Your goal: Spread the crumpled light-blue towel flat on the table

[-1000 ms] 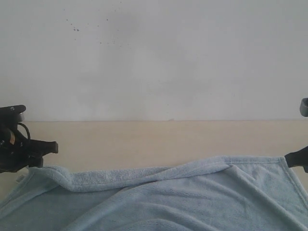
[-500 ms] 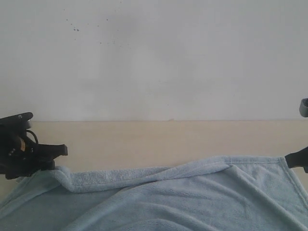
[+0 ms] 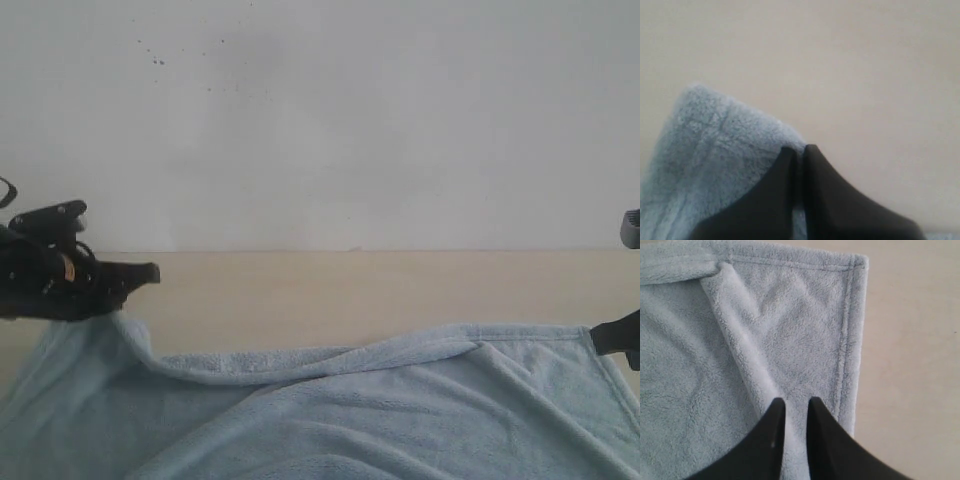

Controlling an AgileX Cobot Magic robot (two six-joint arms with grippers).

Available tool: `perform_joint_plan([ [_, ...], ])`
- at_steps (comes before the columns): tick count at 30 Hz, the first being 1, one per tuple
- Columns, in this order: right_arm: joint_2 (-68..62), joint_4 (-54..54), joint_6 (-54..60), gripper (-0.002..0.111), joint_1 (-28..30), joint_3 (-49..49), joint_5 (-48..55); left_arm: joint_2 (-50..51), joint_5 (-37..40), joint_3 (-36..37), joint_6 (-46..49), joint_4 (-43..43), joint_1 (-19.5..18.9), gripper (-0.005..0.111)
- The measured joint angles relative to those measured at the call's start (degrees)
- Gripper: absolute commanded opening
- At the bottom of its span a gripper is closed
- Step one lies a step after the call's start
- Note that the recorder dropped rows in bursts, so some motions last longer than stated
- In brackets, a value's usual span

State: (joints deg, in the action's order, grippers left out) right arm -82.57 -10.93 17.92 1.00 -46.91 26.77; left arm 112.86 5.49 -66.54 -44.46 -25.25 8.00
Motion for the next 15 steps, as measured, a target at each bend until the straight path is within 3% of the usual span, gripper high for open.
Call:
perform_joint_plan([
  [2, 0.0, -0.2, 0.0, 0.016, 0.0, 0.0, 0.9, 0.0, 0.1, -3.2, 1.0, -0.5, 0.0, 0.007],
  [4, 0.0, -0.4, 0.4, 0.016, 0.0, 0.0, 1.7, 0.1, 0.4, -6.4, 1.6, -1.7, 0.0, 0.017],
  [9, 0.0, -3.4, 3.1, 0.016, 0.0, 0.0, 4.0, 2.4, 4.9, -11.5, 2.1, -3.4, -0.4, 0.07],
  [10, 0.0, -4.0, 3.7, 0.016, 0.0, 0.0, 4.4, 3.2, 6.8, -11.9, 2.1, -3.4, -0.5, 0.074],
  [15, 0.0, -5.6, 5.5, 0.016, 0.0, 0.0, 5.3, 6.4, 16.5, -11.9, 2.3, -3.4, -1.0, 0.069],
])
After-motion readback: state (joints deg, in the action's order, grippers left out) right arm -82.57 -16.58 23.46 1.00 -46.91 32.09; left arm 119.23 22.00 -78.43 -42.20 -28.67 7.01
